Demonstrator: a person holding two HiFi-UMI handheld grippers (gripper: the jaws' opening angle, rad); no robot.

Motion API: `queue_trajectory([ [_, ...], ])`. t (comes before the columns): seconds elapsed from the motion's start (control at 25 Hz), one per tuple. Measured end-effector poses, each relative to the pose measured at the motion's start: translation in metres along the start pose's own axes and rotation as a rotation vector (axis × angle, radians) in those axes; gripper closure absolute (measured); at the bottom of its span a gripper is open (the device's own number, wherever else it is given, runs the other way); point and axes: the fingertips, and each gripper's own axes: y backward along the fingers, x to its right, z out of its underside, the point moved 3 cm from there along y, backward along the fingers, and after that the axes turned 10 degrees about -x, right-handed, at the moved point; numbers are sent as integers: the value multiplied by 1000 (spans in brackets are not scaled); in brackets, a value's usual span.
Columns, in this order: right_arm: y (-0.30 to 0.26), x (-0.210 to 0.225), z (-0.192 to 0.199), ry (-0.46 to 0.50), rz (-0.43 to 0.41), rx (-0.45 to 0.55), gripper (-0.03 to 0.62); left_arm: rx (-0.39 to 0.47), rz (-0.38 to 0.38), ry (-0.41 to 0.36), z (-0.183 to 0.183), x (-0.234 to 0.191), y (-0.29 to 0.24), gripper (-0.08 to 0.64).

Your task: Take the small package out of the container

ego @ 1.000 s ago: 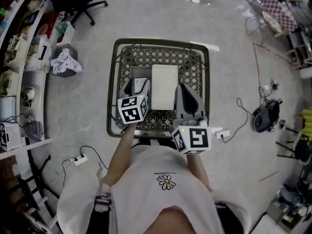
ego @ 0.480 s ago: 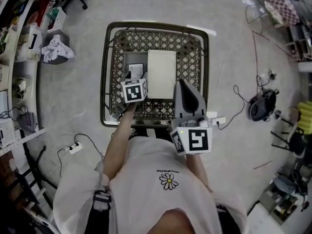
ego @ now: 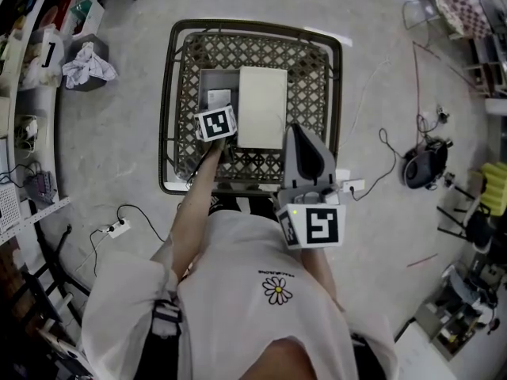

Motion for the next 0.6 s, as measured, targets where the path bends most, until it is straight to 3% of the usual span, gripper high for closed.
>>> queue_trajectory([
  [0.36, -5, -17, 6, 8, -59, -18, 560, -62, -52, 2, 6, 3, -15, 253],
  [0.6, -5, -22, 9, 9, -82, -26, 560, -130, 14, -57, 9, 14, -18, 250],
])
